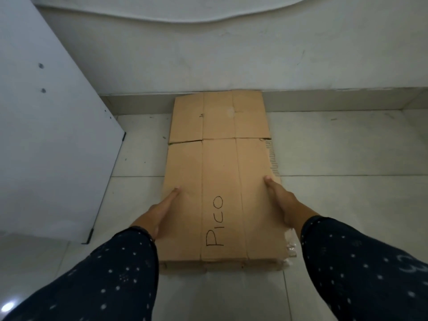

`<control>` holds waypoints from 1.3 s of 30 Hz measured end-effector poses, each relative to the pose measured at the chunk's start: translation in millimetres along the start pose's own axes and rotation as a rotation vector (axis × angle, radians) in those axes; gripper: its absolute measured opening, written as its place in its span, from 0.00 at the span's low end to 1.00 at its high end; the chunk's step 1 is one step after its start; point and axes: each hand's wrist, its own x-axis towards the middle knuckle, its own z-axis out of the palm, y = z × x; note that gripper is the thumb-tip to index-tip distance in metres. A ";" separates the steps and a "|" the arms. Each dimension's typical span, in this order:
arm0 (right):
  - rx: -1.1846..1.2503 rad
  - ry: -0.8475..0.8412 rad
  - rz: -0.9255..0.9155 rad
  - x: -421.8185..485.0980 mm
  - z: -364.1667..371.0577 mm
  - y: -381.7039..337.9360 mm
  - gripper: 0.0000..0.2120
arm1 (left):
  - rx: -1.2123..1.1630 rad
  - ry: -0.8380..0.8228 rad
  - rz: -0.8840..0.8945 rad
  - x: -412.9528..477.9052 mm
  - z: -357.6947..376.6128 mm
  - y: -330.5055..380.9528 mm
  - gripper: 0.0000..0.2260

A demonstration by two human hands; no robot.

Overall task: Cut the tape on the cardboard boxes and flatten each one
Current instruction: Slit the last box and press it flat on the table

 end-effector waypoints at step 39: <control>-1.705 -0.152 -1.142 -23.3 7.2 84.6 0.67 | 1.725 0.000 1.191 -7.1 29.6 -76.9 0.60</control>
